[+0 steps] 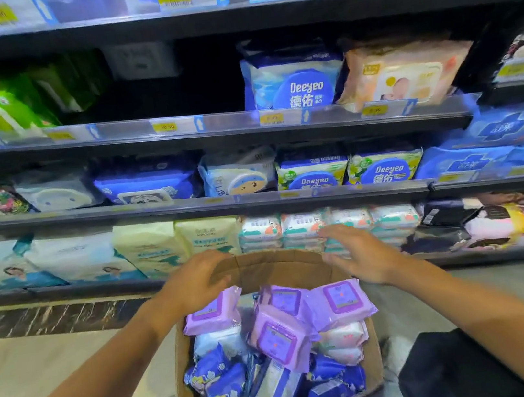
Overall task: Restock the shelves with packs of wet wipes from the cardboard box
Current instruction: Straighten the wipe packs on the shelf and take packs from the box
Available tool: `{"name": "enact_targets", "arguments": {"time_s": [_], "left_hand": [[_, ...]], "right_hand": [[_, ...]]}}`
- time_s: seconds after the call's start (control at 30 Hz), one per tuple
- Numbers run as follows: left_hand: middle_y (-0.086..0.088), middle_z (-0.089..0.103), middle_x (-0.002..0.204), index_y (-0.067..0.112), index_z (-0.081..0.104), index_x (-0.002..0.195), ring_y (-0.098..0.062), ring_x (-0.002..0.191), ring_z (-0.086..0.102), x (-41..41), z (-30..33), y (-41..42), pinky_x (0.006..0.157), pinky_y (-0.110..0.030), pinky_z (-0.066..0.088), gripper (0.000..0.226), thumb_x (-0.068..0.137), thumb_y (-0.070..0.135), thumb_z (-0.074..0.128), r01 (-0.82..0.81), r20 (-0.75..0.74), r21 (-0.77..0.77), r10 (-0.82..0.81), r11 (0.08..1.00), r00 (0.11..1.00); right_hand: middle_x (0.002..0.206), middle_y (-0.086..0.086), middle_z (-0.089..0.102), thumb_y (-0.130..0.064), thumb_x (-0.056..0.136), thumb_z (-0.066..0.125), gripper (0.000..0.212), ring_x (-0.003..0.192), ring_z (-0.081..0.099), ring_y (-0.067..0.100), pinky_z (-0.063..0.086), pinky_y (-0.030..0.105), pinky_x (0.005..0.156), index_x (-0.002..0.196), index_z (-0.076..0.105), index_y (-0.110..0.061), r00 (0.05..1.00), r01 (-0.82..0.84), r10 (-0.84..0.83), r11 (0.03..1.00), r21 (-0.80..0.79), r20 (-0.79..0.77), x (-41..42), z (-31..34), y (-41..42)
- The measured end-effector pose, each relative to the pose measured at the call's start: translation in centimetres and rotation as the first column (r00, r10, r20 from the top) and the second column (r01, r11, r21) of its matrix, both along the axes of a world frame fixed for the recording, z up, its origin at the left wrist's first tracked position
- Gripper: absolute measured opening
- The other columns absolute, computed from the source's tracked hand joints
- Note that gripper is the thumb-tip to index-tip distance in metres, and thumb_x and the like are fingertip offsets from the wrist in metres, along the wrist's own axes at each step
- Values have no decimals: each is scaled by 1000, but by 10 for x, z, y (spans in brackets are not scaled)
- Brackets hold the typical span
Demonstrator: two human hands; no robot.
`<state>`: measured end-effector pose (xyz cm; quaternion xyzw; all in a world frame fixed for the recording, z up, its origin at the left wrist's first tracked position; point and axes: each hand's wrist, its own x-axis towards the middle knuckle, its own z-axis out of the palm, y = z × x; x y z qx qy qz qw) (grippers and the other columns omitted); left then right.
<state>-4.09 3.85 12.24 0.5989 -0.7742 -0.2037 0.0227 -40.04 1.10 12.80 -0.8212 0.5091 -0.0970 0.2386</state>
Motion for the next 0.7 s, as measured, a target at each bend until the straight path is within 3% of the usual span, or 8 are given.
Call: {"name": "enact_targets", "arguments": {"time_s": [0.07,0.2,0.23,0.33,0.4,0.53,0.6,0.7], "left_hand": [[4,54,142,29,48,143,-20,130,49,5,-19,-14,106,-42,44,69,86,67,40,1,4,37,-1,999,1000],[1,55,143,25,51,142,-18,130,50,13,-58,-47,108,-34,39,58,91,52,50,-9,4,119,9,993,1000],[1,56,140,23,53,140,-18,129,52,14,-68,-54,107,-32,39,59,89,53,49,-7,9,139,5,990,1000],[2,62,132,25,58,134,-19,122,58,15,-94,-76,103,-33,44,63,85,61,44,-50,24,214,45,976,999],[4,64,130,28,58,132,-18,119,60,16,-114,-89,101,-36,47,62,84,65,44,-80,25,274,76,958,997],[6,64,127,24,60,132,-15,115,60,11,-133,-113,100,-30,45,41,96,45,58,-91,38,401,83,911,996],[10,62,123,22,64,125,-13,111,59,6,-143,-127,103,-30,43,33,98,39,57,-93,50,503,78,860,996],[11,64,131,34,68,119,-12,113,59,8,-174,-144,106,-37,42,48,88,67,51,-58,89,608,4,792,996]], "right_hand": [[152,-3,45,-42,98,57,51,140,41,17,34,36,116,145,48,-23,1000,-10,10,998,65,-7,5,-20,-14],[153,-4,45,-81,85,32,84,142,40,15,33,37,118,147,46,-27,1000,6,-2,986,167,-22,8,-59,-42],[152,-3,46,-80,86,32,83,141,41,15,32,34,117,147,47,-25,1000,6,-1,981,195,-25,8,-69,-49],[148,3,50,-44,99,54,53,137,46,20,32,24,111,145,48,-18,996,19,7,957,290,-86,13,-93,-66],[144,6,54,-33,99,58,47,131,52,21,34,17,102,143,51,-16,994,38,-3,942,335,-105,17,-111,-75],[134,6,60,-27,97,64,45,116,62,25,45,25,95,137,55,-8,986,169,-133,834,525,-105,37,-137,-95],[125,9,66,-32,96,64,39,102,62,22,45,26,81,124,65,-6,979,200,-127,764,613,-162,49,-154,-109],[118,9,69,-43,85,67,43,101,65,23,52,32,86,116,69,-12,975,220,-122,624,750,-185,51,-178,-120]]}}
